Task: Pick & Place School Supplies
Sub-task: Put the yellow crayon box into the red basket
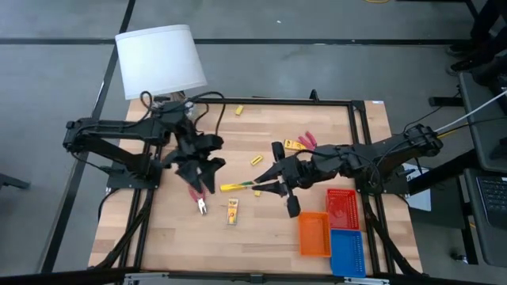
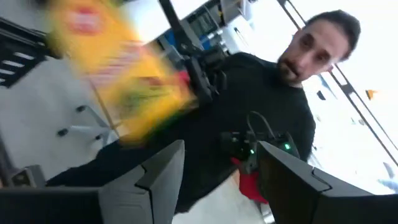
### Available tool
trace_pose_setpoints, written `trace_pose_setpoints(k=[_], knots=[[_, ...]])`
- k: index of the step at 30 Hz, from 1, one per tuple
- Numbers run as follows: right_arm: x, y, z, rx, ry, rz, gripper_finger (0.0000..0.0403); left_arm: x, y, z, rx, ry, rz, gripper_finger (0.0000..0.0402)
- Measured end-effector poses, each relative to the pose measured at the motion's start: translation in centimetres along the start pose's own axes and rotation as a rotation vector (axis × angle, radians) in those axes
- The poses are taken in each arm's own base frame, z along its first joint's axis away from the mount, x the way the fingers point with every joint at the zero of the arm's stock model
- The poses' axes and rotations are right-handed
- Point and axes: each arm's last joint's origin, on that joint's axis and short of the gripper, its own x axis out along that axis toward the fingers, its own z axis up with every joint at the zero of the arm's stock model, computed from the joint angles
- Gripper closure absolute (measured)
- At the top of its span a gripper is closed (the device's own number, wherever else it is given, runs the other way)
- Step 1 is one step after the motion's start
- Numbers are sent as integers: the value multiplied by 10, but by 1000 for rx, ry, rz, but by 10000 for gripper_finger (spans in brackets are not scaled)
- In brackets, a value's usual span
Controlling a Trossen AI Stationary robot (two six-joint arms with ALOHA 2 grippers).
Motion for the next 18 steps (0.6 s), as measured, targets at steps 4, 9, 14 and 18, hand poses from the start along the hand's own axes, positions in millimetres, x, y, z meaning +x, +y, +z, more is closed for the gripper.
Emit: trace_pose_setpoints(k=[4,9,14,18], knots=[[0,-2,-4,23,44,-42,357,-2,-9,-10,-26,25,20,202],[-5,4,-28,178,293,-8,357,-11,-6,-32,-113,43,173,210],[-17,28,-51,331,541,-5,357,-26,2,-58,-141,17,495,216],[-33,52,-67,487,732,-34,357,-39,4,-73,-143,-37,809,217]])
